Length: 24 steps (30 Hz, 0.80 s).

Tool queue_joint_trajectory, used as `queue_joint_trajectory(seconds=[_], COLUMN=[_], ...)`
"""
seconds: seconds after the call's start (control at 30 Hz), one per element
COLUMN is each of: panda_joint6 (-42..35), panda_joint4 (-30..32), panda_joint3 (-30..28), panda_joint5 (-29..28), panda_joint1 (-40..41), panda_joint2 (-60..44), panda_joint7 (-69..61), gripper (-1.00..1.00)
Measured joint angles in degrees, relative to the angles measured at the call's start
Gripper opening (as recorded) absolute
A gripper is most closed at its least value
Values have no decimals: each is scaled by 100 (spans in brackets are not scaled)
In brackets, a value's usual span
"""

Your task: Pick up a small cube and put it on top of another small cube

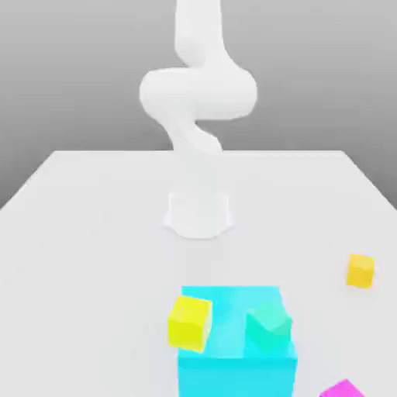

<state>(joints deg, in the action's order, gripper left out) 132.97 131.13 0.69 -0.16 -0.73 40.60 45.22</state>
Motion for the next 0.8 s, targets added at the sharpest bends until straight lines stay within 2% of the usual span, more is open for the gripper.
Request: queue_joint_trajectory(seconds=[0.8], panda_joint6=[1138], panda_joint4=[-621], panda_joint3=[693], panda_joint5=[-469], panda_joint1=[-768], panda_joint2=[-5026], panda_joint7=[-366], gripper=[0])
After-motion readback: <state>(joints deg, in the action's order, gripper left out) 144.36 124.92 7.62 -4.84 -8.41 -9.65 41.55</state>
